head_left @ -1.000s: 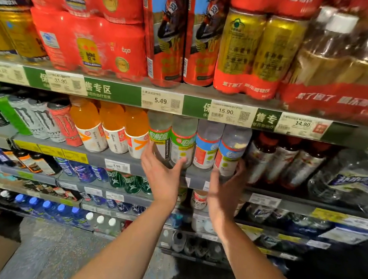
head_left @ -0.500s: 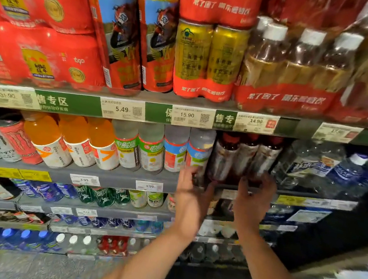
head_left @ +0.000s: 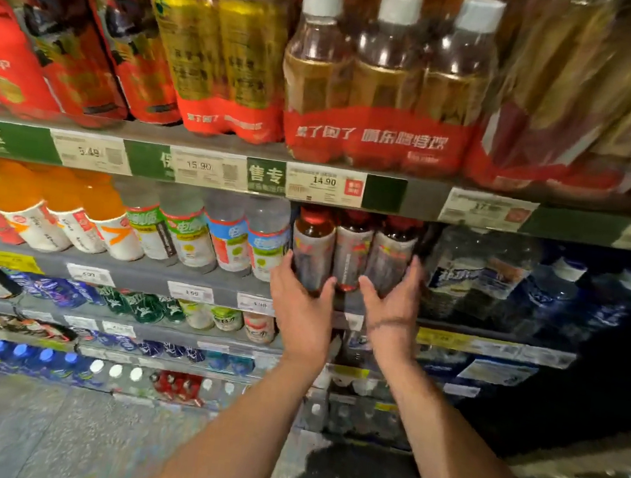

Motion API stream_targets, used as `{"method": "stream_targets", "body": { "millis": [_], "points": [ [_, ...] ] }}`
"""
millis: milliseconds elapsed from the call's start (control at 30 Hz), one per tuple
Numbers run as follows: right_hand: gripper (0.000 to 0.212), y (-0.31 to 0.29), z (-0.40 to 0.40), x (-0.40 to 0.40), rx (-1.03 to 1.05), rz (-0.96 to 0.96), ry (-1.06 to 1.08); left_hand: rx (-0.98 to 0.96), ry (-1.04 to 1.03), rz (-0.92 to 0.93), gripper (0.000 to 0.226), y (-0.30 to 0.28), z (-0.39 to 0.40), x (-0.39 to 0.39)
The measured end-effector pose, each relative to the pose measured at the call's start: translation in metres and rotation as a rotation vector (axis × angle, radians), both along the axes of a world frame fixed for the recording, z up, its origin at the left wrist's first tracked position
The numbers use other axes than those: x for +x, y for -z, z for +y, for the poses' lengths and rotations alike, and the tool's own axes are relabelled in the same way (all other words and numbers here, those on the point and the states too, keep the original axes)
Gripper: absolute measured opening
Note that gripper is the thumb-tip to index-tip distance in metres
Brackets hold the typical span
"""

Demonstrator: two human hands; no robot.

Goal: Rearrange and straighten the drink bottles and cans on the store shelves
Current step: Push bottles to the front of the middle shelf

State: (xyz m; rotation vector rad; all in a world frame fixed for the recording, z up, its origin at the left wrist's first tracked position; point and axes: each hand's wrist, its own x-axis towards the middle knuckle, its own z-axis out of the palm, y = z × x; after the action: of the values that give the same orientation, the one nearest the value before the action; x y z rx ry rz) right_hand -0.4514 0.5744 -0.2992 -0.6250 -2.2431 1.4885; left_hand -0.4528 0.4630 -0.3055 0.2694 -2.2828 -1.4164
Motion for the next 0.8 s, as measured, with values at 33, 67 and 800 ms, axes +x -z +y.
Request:
{"method": "stream_targets", "body": {
  "millis": [33,67,800],
  "points": [
    [0.094,0.001,0.003,-0.001,0.002,-0.016,-0.019,-0.018,-0.021,0.012,0.070,0.001,0.002,-0.001],
    [0.096,0.001,0.006,-0.002,0.014,-0.029,-0.030,-0.037,-0.041,0.022,0.070,0.001,0.004,-0.002],
    [0.078,0.000,0.011,0.020,0.357,-0.108,0.081,-0.147,-0.259,-0.074,0.061,0.003,0.002,-0.008]
  ]
}}
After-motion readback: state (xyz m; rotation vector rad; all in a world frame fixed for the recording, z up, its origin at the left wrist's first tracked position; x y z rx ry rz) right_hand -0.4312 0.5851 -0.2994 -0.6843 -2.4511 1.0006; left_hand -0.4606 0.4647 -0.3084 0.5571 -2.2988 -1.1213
